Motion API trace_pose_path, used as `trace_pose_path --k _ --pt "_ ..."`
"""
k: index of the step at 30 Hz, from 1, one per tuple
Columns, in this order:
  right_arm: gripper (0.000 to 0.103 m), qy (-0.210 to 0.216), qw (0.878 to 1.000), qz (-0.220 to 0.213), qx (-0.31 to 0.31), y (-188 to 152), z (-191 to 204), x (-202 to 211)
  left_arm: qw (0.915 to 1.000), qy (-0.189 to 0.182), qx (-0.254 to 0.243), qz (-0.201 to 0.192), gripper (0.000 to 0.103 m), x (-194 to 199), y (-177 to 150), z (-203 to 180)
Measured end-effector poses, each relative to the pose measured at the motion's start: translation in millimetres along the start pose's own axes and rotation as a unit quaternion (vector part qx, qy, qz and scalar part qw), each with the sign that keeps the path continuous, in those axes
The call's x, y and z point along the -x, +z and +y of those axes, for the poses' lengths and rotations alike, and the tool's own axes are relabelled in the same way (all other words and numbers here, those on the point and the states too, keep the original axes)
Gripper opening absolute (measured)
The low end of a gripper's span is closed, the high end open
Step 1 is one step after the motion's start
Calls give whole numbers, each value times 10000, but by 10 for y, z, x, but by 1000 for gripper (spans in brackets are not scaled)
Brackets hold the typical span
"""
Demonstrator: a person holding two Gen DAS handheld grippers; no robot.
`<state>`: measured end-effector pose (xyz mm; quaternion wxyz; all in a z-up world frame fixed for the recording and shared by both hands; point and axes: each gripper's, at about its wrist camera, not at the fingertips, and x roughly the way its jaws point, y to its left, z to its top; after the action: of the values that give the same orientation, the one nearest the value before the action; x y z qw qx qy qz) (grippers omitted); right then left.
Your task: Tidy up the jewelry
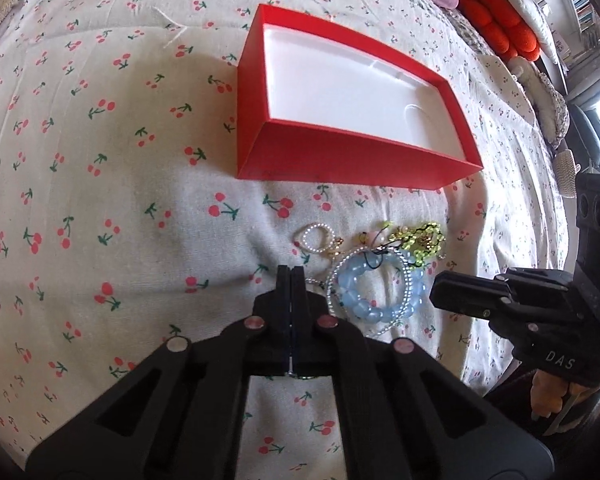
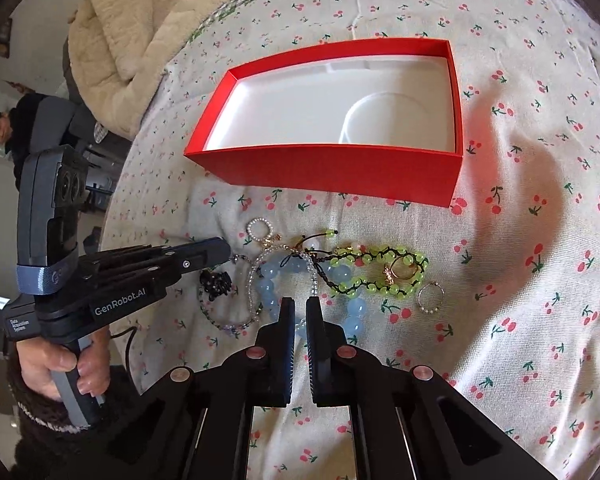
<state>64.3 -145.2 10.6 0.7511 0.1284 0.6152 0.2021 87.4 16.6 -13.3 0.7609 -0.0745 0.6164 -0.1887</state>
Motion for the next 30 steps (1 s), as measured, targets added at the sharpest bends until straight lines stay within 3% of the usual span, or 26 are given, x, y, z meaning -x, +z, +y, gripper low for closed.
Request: trace_pose_path --k 6,9,11,15,18,23,30 --pt "6 73 9998 -195 72 -52 46 177 9993 80 -206 -295 0 207 -71 -111" --pt "7 146 9998 -141 -68 -91 -1 145 9991 254 -269 -183 0 153 -58 -79" --pt "18 180 9996 -29 -236 -99 -53 81 9989 406 -210 -80 2 94 -72 4" --pt "26 241 9990 136 -345 -105 -111 -15 9993 373 -10 49 18 72 -163 164" --pt "50 306 9985 149 -440 -77 -123 -70 9996 238 133 35 20 130 -220 259" --pt "50 376 9979 170 -498 -19 -113 -181 9996 -18 256 115 23 175 -317 341" --pt "28 54 9985 325 -441 7 -124 -401 9993 -183 126 310 23 56 -356 226"
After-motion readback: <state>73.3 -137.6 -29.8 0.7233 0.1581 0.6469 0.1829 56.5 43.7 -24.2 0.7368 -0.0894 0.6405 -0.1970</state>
